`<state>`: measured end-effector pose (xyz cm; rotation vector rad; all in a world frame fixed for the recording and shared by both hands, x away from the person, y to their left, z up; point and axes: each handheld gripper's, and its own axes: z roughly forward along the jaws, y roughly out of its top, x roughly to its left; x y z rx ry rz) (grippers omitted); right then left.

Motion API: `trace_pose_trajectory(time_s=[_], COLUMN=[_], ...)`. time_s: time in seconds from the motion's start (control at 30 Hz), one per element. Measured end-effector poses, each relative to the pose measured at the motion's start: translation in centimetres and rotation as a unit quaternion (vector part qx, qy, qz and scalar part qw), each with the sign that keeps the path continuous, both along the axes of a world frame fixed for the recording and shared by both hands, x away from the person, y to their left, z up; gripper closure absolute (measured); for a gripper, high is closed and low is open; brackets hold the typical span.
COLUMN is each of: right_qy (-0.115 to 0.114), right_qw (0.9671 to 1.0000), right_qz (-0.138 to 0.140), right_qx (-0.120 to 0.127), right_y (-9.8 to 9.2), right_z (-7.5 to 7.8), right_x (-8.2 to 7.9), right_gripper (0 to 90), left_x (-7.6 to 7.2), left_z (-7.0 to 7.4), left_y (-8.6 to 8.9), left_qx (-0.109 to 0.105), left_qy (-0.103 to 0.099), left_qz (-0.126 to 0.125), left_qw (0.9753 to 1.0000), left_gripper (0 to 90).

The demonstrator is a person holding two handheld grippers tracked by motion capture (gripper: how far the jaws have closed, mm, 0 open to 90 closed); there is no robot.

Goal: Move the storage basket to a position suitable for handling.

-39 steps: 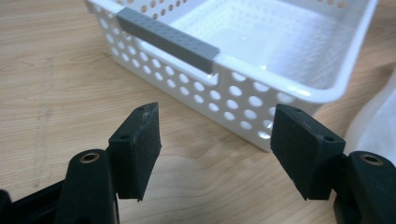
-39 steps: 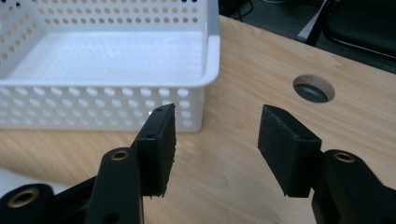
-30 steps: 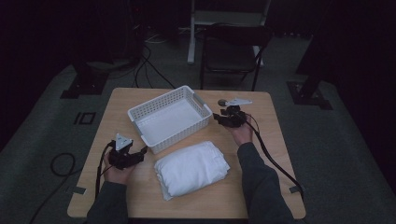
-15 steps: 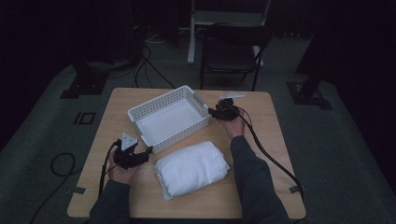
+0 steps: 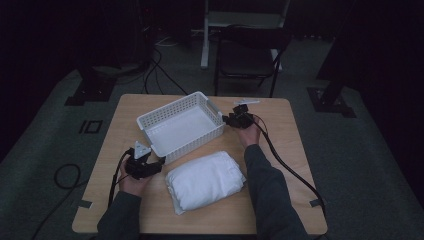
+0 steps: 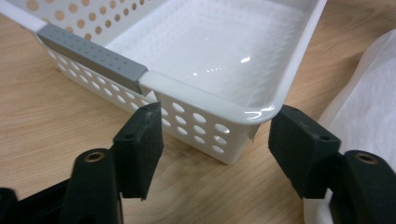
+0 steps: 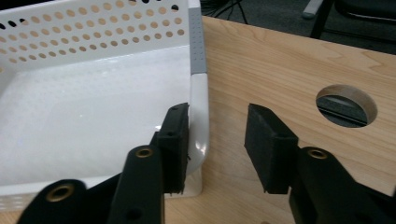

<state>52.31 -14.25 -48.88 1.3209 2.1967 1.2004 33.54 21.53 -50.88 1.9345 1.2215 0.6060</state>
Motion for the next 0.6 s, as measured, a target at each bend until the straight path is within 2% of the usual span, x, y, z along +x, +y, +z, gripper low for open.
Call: trace_pose_trajectory(time_s=[0.33, 0.6], right_qy=[0.005, 0.009], right_qw=[0.9999, 0.9996], right_qz=[0.011, 0.02], right_qx=[-0.006, -0.015], right_y=[0.2, 0.1], right_z=[0.0, 0.2], right_x=[-0.3, -0.9], right_gripper=[67.0, 71.0], left_x=[0.7, 1.5], left_z=[-0.1, 0.0], left_y=[0.4, -0.4], left_qx=[-0.017, -0.007], left_qy=[0.018, 0.021], left_qz=[-0.005, -0.011], left_qw=[0.9997, 0.9997], left_gripper=[47.1, 54.0])
